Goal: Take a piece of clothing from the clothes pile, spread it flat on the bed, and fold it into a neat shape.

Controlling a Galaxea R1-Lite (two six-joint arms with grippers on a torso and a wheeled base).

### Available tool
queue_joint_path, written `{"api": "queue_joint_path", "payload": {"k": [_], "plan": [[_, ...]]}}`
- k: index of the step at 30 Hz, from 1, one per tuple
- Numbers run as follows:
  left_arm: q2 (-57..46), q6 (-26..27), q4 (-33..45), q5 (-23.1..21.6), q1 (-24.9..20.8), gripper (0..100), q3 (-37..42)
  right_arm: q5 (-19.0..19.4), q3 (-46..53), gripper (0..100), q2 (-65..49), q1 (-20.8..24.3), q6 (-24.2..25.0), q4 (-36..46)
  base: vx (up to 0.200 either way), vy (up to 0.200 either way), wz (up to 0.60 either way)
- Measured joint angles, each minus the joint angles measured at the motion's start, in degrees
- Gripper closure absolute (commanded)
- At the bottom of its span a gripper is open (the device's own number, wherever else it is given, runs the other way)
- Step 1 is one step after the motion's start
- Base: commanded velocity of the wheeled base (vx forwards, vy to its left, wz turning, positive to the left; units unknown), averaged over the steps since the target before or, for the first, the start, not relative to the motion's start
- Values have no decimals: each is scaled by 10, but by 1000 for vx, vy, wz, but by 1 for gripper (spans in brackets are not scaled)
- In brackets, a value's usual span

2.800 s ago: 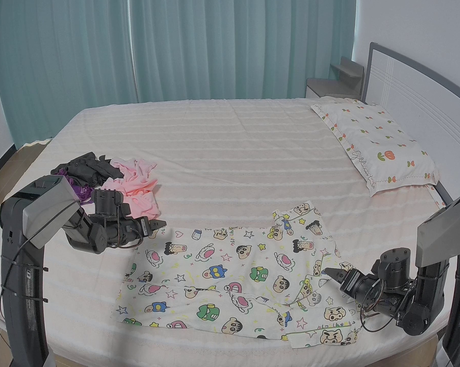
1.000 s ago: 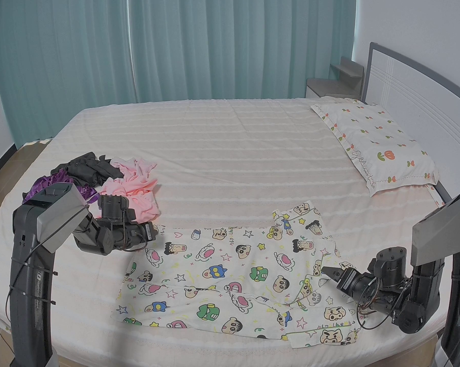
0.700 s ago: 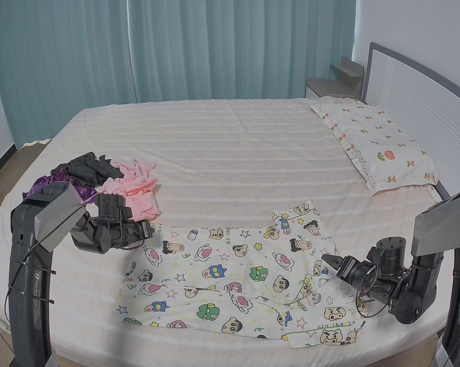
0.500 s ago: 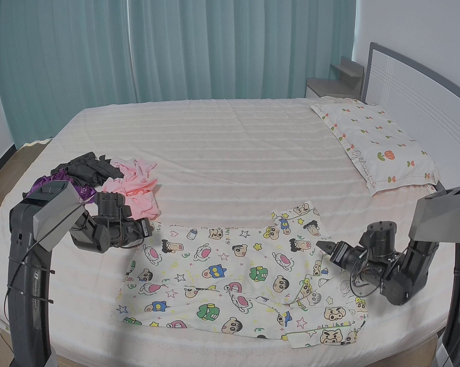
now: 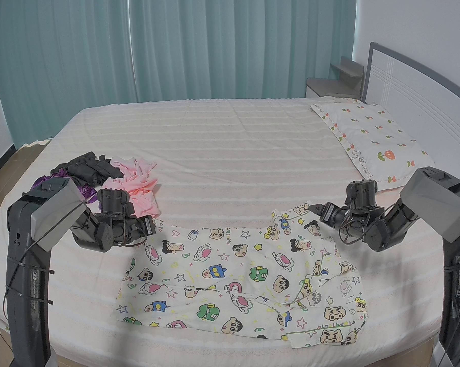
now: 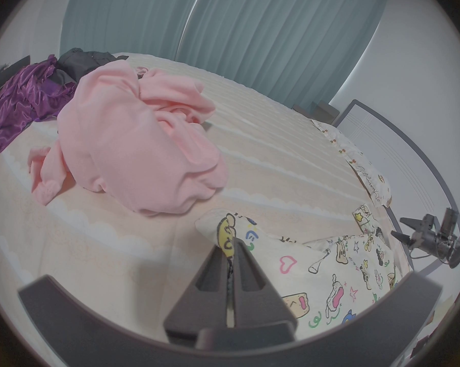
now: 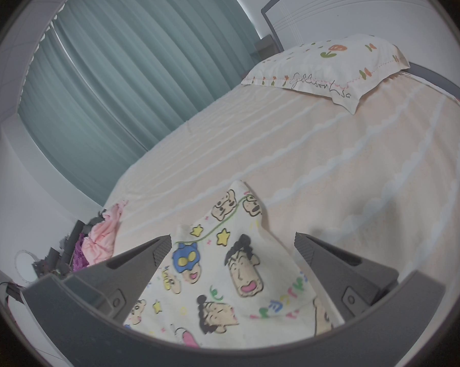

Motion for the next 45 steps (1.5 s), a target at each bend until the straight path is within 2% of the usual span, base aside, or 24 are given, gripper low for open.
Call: {"api": "queue_joint_path", "payload": {"k": [12,13,26,36,45], "plan": [[-15,-5,0,18,-8,100,11,0,-121,0,83,6,-32,78,0,0,0],[-15,-5,0,18,-8,100,12,0,-128,100,88,9,-35,84,0,0,0],[-15,-10,-1,21,-7,100,9,10,-125,100,105,10,-32,35,0,0,0],[-19,-23,-29,72,-7,100,6,55,-51,100,88,-14,-5,-110,0,0,0],[-20,-23,-38,89,-6,100,4,73,-6,100,73,-33,0,-157,0,0,0]]}}
